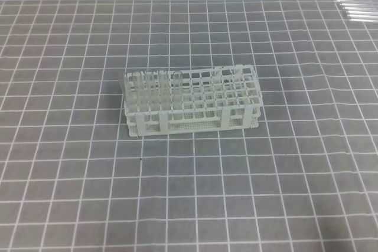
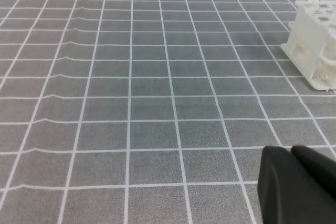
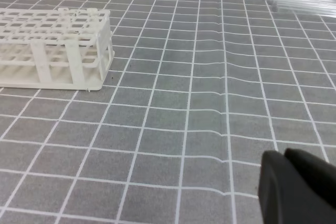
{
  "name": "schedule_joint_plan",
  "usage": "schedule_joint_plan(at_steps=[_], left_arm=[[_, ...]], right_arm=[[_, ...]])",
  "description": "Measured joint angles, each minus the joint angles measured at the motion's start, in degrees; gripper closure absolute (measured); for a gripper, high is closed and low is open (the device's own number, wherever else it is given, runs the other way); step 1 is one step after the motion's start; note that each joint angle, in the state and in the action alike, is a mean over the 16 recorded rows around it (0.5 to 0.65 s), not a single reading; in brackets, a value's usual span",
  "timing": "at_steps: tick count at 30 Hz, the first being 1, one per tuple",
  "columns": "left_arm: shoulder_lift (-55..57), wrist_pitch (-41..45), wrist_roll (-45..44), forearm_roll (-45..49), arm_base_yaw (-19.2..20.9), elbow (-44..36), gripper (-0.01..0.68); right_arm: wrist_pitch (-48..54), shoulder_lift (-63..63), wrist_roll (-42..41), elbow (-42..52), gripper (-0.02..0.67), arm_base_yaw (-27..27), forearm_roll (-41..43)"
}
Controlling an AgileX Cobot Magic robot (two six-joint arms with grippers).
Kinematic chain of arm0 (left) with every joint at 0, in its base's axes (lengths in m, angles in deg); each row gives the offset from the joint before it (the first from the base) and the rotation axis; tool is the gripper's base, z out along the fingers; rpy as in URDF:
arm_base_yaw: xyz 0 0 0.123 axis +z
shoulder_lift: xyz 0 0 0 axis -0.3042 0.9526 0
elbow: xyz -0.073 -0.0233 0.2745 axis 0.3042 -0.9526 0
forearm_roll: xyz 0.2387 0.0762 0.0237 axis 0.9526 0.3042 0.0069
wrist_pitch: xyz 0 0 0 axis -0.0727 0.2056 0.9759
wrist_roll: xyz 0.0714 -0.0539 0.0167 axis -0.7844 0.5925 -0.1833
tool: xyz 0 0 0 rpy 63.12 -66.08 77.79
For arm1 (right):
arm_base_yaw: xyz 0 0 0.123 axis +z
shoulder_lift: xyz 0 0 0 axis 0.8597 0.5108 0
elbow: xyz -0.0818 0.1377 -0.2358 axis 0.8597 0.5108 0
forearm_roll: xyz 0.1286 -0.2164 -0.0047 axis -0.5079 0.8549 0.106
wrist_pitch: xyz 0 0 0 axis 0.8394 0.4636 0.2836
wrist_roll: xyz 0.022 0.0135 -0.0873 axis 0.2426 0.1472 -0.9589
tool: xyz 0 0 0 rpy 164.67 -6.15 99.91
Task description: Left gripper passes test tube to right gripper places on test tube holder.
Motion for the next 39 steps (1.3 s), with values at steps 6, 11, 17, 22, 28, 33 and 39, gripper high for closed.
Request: schedule_joint_plan(at_steps=[6,11,17,22,28,33,39], left_arm=[[-0.1,-0.1,0.1,0.0,0.0,0.0,0.674],[-0.4,-0.3,0.1,0.0,0.0,-0.1,0.674],[-0.5,-0.3,0.1,0.1,0.0,-0.2,0.674],[-0.1,-0.1,0.1,0.0,0.0,-0.1,0.674],[0.3,0.1,0.0,0.0,0.0,0.0,0.674],[0.5,0.2,0.0,0.0,0.0,0.1,0.675],[0.4,0.2,0.0,0.0,0.0,0.1,0.674]], right_arm=[[0.0,0.0,0.0,0.0,0.662,0.0,0.0],[0.0,0.0,0.0,0.0,0.662,0.0,0.0],[0.0,0.0,0.0,0.0,0.662,0.0,0.0],[0.0,0.0,0.0,0.0,0.662,0.0,0.0],[0.0,0.0,0.0,0.0,0.662,0.0,0.0],[0.0,0.0,0.0,0.0,0.662,0.0,0.0],[0.0,0.0,0.0,0.0,0.662,0.0,0.0]])
